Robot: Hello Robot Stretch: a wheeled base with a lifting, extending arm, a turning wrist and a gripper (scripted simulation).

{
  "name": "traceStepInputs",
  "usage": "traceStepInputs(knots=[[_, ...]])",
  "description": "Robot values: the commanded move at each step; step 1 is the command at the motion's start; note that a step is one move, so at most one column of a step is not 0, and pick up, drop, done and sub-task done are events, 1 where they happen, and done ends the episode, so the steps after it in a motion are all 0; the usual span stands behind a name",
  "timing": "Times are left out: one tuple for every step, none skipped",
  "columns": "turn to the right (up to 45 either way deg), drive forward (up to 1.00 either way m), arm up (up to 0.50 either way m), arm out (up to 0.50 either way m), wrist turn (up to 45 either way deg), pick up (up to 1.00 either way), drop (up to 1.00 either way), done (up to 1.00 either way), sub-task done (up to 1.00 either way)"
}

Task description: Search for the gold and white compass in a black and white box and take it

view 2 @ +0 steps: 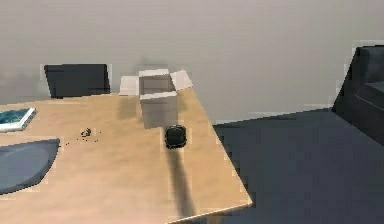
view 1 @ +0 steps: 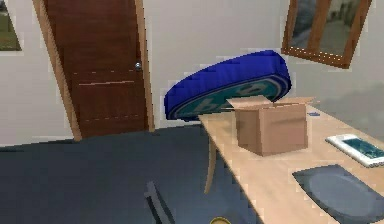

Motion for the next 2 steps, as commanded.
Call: traceStepInputs(knots=[[0.0,0.0,0.38,0.0,0.0,0.0,0.0,0.0,0.0],[0.0,0.0,0.0,0.38,0.0,0.0,0.0,0.0,0.0]])
